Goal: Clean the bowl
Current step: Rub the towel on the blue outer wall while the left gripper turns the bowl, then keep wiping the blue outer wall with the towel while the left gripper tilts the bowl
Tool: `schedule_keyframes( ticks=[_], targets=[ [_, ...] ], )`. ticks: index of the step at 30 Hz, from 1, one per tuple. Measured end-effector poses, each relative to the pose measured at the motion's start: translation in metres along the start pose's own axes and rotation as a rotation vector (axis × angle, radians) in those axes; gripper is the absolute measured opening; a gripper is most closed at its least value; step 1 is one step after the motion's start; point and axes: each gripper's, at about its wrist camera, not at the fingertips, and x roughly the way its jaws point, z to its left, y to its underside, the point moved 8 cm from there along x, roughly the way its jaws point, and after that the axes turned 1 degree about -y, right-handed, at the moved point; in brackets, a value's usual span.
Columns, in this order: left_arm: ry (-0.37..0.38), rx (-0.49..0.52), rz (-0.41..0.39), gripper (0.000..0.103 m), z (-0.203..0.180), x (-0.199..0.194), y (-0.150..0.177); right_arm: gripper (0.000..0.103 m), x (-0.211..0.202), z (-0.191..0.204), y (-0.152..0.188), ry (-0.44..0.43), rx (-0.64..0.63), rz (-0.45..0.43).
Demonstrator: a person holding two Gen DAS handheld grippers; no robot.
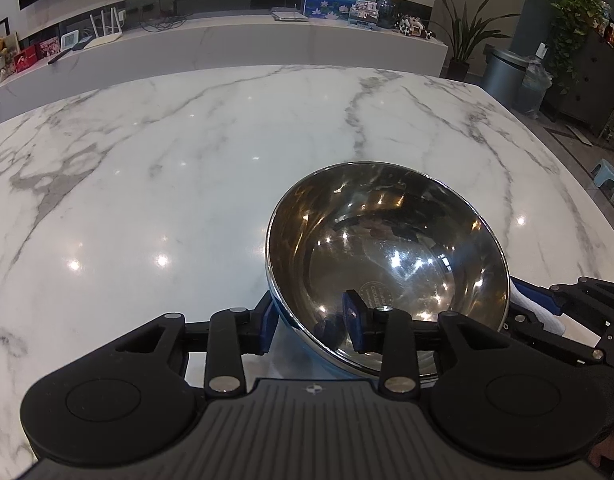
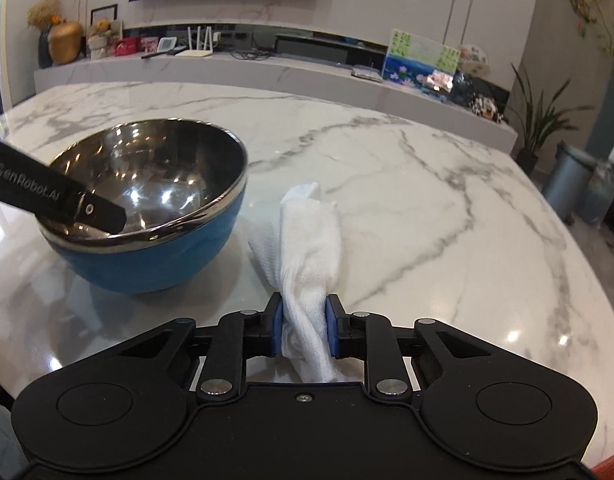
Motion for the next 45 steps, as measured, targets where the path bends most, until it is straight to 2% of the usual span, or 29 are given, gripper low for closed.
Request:
schedule_keyframes(
  ticks=[6,11,32,34,36,39,41,45],
  targets=[
    [-0.017,0.017,0.001,0.028,-0.002,0.002,-0.001,0.015,-0.018,0.004,-0.018,0.008,-0.016,-0.077],
    [-0.015,0.024,0.006,0.028,-0.005,0.002,-0.001,0.015,-0.025,0.007,-0.03,-0.004,-0.01,-0.104],
    [-0.012,0.01,0.013,0.028,-0.004,-0.001,0.002,0.015,-0.013,0.033,-0.007,-0.079,-0.1,-0.006],
    [-0.017,-0.004,0.023,0.031,-0.003,-0.002,0.003,0.015,-0.013,0.033,-0.007,-0.079,-0.099,-0.005],
    [-0.025,-0.034,0.04,0.046,-0.001,-0.002,0.004,0.015,-0.013,0.033,-0.007,-0.08,-0.099,-0.002],
    [-0.024,-0.065,0.052,0.047,0.002,-0.002,0.006,0.015,-0.013,0.033,-0.006,-0.08,-0.1,-0.002],
    [-0.02,-0.064,0.051,0.046,0.001,-0.002,0.007,0.015,-0.014,0.033,-0.006,-0.08,-0.101,-0.002],
    [-0.011,-0.048,0.04,0.027,-0.001,-0.001,0.005,0.015,-0.012,0.033,-0.008,-0.077,-0.102,-0.004]
  ],
)
